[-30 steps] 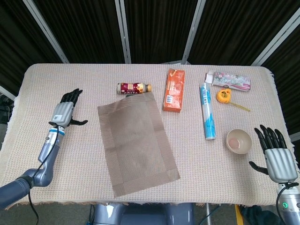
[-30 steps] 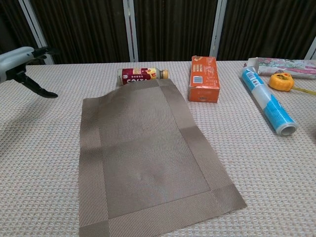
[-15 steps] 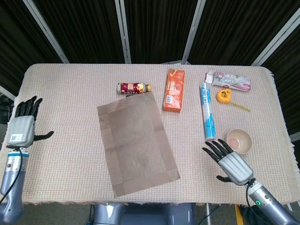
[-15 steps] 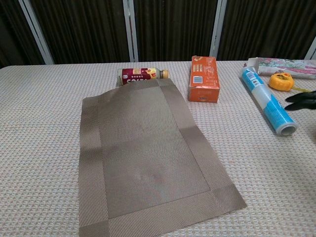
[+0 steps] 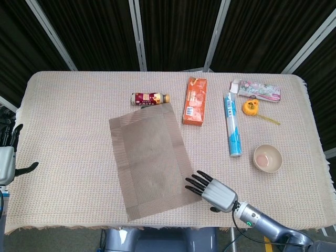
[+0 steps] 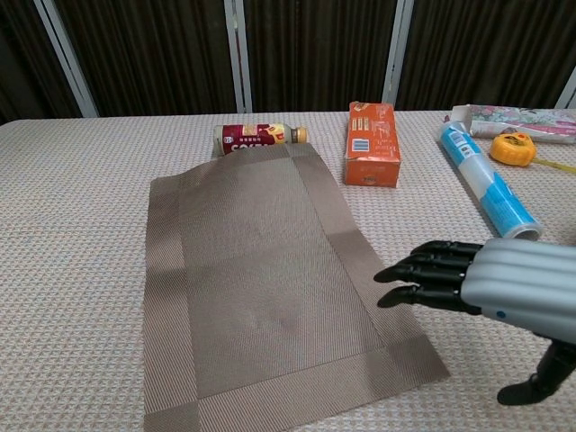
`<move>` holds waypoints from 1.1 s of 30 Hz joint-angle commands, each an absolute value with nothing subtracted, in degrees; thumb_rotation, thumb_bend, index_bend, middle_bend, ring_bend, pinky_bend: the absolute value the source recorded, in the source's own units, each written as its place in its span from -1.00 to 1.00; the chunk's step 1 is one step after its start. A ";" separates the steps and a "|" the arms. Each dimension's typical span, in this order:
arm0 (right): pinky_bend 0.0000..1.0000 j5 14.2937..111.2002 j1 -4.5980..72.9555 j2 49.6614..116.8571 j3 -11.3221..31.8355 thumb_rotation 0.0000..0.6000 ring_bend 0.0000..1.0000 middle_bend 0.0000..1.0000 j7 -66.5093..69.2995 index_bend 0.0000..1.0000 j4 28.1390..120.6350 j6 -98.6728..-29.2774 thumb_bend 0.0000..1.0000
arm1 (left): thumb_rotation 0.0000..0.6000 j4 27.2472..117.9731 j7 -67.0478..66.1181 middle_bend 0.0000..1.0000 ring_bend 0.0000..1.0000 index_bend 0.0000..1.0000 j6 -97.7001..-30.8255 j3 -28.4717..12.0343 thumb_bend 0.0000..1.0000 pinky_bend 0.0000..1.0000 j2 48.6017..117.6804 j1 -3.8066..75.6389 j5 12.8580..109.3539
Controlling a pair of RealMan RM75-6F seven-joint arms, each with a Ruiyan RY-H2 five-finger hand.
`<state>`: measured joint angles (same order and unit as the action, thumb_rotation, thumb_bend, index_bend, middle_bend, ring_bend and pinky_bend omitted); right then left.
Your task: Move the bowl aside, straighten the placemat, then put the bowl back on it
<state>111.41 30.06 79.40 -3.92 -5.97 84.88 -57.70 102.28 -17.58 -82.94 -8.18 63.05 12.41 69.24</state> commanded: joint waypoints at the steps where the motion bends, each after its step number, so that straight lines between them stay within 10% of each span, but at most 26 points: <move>1: -1.00 111.38 31.20 82.74 -3.86 1.00 -1.00 -1.00 -7.71 -0.76 82.17 -56.66 -1.00 | 1.00 102.20 -17.09 -1.00 -1.00 -1.00 -82.81 -7.84 -1.00 -1.00 62.87 12.27 69.94; 21: -1.00 106.23 33.31 88.54 -2.60 1.00 -1.00 -1.00 -11.42 -0.70 78.27 -55.87 -0.95 | 1.00 101.98 -16.51 -1.00 -1.00 -1.00 -80.80 -7.74 -1.00 -1.00 62.98 12.63 69.60; 33: -1.00 105.24 33.82 91.09 -3.17 1.00 -1.00 -1.00 -8.67 -0.64 75.65 -58.19 -0.49 | 1.00 102.45 -16.40 -1.00 -1.00 -1.00 -80.57 -7.60 -1.00 -1.00 62.83 12.54 69.89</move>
